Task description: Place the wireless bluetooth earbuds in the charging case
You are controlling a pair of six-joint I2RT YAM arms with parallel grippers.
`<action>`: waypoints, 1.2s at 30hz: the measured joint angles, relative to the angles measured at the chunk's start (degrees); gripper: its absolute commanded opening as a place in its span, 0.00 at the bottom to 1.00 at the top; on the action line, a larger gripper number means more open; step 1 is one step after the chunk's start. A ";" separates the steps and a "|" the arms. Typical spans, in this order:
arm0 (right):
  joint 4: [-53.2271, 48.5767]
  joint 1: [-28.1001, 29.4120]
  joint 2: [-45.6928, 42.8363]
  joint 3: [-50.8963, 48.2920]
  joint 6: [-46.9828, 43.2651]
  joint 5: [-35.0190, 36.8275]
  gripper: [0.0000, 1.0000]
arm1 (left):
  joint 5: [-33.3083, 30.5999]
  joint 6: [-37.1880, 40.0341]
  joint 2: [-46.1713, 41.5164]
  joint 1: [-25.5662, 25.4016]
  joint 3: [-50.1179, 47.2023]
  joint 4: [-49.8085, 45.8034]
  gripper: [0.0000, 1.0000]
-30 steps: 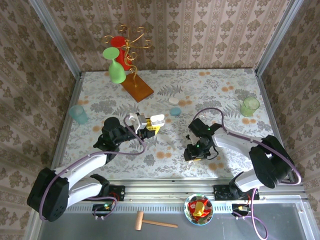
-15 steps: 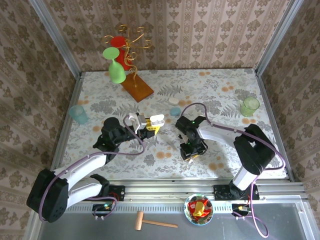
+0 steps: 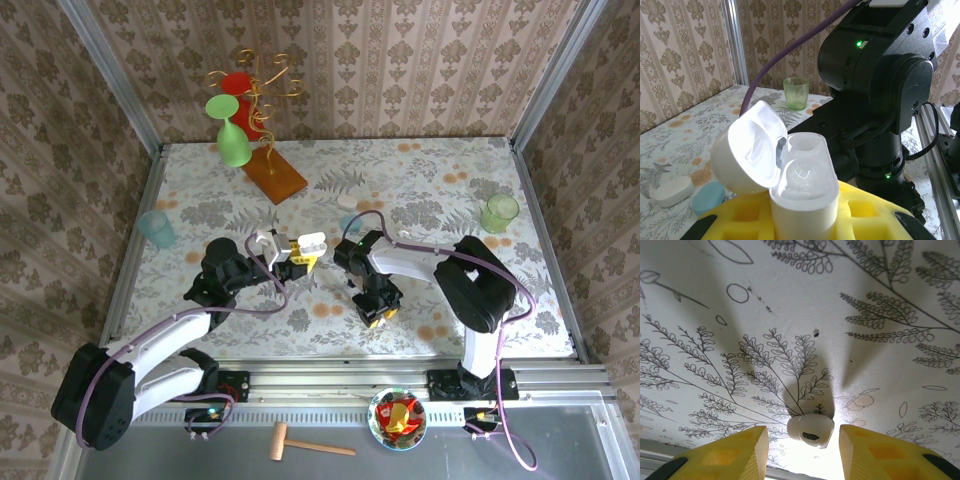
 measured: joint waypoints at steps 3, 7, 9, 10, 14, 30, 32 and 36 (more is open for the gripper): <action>-0.57 0.04 0.72 0.07 -0.31 0.00 0.42 | 0.00 0.00 0.00 0.00 -0.02 -0.22 0.06; -0.96 0.04 1.46 0.15 -0.92 0.09 0.40 | 0.00 0.00 0.02 0.00 -0.02 -0.22 0.06; -0.94 0.04 1.62 0.17 -1.27 0.24 0.39 | 0.00 0.00 0.02 0.00 -0.02 -0.22 0.06; -0.94 0.04 1.70 0.17 -1.31 0.26 0.39 | 0.00 0.00 0.02 0.00 -0.02 -0.22 0.06; -0.96 0.04 2.45 0.24 -1.33 0.68 0.37 | 0.02 0.00 0.02 0.00 -0.02 -0.22 0.06; -0.94 0.04 2.27 0.28 -1.22 1.97 0.28 | 0.02 0.00 0.07 0.04 -0.02 -0.20 0.06; -0.50 0.04 1.73 0.28 -1.03 2.49 0.27 | 0.00 0.00 0.20 0.04 -0.02 -0.20 0.06; 0.79 0.04 -2.05 0.24 -0.02 4.44 0.27 | 0.04 0.00 1.25 0.04 -0.02 0.11 0.06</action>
